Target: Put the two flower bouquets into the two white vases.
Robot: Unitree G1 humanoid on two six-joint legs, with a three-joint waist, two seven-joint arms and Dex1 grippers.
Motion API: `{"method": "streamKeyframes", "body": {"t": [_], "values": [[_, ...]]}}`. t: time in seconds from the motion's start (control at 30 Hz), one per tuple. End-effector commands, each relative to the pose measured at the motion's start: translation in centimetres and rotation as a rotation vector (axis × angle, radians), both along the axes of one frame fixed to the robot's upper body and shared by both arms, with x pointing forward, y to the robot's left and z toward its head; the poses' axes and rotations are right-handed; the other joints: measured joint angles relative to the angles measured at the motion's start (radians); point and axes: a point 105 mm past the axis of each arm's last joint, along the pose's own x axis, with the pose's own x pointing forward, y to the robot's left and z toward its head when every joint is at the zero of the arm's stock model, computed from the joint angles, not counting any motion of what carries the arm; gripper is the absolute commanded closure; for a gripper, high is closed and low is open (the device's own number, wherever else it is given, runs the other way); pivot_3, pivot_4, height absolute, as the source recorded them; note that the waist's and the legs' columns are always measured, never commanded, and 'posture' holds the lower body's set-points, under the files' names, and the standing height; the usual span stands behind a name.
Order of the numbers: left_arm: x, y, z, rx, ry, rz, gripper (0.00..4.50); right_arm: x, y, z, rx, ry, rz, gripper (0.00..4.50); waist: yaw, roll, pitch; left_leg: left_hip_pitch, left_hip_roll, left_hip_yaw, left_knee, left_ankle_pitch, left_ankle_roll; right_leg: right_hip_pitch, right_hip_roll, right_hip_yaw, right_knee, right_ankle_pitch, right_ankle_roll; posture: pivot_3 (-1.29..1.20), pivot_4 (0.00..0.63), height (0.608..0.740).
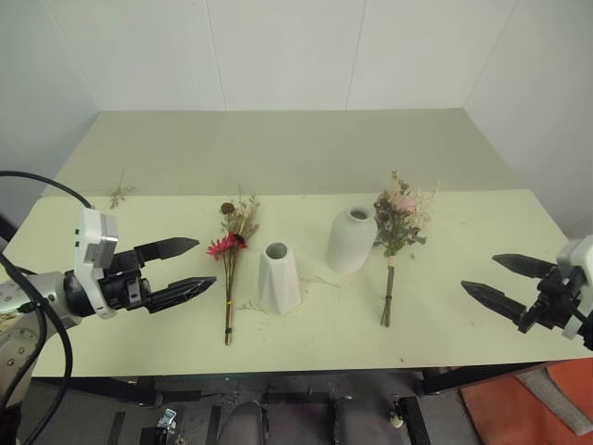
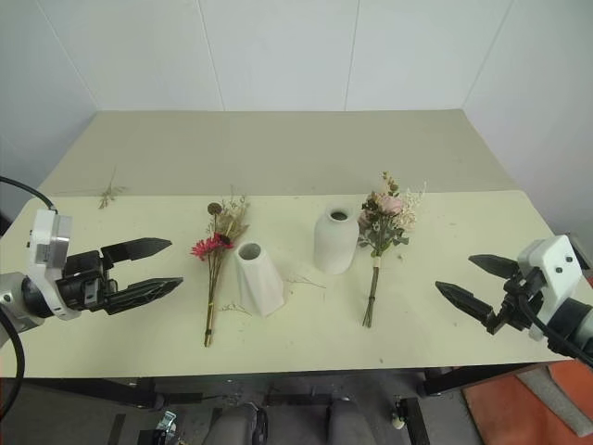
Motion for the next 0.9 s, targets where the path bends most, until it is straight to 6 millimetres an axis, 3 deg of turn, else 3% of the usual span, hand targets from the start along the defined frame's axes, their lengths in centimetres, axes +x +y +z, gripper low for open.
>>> {"method": "streamKeyframes", "body": {"t": [0.03,0.4,0.6,0.9], "values": [[0.0,-0.1,0.5,0.004,-0.034,-0.012,0.01,-0.2,-0.3,1.4,-0.024,-0.048,-0.008,0.0,0.0,0.0,0.0,0.0,0.0,0.0,0.0,0.0,0.0,0.0,0.0,0.0,0.0,0.0,0.0,0.0,0.15,0.74],[0.5,0.1,0.7,0.006,-0.056,0.0,0.01,0.5,-0.1,1.7,-0.024,-0.072,-0.001,0.0,0.0,0.0,0.0,0.0,0.0,0.0,0.0,0.0,0.0,0.0,0.0,0.0,0.0,0.0,0.0,0.0,0.15,0.74],[0.7,0.1,1.0,0.023,-0.07,0.004,0.01,1.1,1.0,2.0,-0.039,-0.085,0.07,0.0,-0.001,0.0,0.0,0.0,0.0,0.0,0.0,0.0,0.0,0.0,0.0,0.0,0.0,0.0,0.0,0.0,0.15,0.74],[2.4,0.2,-2.0,0.222,0.152,0.156,0.01,2.5,1.8,4.3,-0.12,-0.126,0.21,0.0,-0.002,0.0,0.0,0.001,0.0,0.0,0.0,0.0,0.0,0.001,0.0,0.0,0.0,0.0,0.0,0.0,0.15,0.74]]}}
